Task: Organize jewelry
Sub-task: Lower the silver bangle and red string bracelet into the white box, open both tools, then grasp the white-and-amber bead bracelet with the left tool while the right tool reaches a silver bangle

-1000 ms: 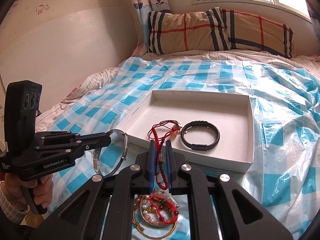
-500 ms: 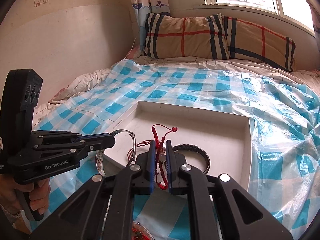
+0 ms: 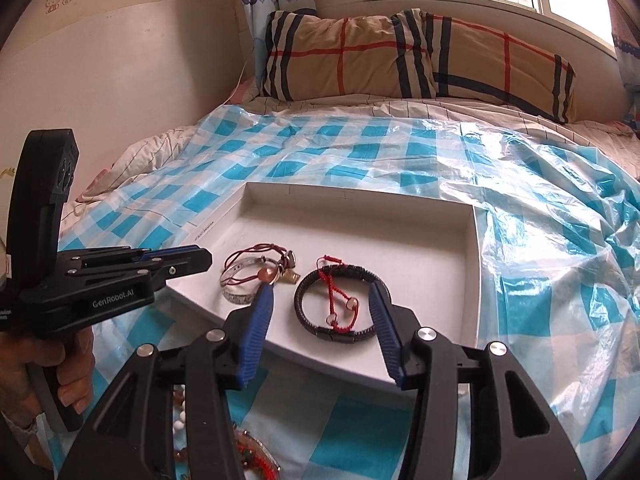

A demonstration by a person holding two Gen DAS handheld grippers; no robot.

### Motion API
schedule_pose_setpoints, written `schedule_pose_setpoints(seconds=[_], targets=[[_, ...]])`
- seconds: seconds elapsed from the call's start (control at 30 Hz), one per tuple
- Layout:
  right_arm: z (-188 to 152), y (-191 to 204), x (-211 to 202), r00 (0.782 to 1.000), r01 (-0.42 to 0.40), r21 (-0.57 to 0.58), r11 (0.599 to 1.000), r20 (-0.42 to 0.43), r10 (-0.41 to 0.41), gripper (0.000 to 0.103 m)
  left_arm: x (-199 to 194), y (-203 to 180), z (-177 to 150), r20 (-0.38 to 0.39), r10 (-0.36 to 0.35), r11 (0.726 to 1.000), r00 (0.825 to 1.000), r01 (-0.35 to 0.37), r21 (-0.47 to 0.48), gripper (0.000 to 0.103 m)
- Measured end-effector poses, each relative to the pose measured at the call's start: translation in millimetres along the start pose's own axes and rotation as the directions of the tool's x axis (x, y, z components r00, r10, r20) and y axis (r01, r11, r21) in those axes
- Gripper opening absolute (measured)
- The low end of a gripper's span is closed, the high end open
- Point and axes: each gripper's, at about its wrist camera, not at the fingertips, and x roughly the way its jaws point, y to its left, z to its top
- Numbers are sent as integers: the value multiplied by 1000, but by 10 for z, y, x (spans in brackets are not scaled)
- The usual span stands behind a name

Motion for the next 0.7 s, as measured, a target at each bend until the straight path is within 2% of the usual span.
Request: schedule_pose_setpoints(seconds=[0.17,0.4,0.53,0.7], targets=[[-192,56,-275,1000,-11,23,1000,-18,12,49,-292,90,-257,-10,8,1000,1000,-8,-15,13],[-489,161,-616,998,-33,50,998,-43,35,49,-562,147,-740,-76,8,1000,997,-9,-7,17],[-647,182,-667,997,-38,70,997,-72,43,49,-607,153,-916,-110,-1,1000,994,-1,-12,18],[-768,202,-603,992,-45,72,996,-116,54,49,-606,58,-1023,-137,-16,1000,991,19,20,24]])
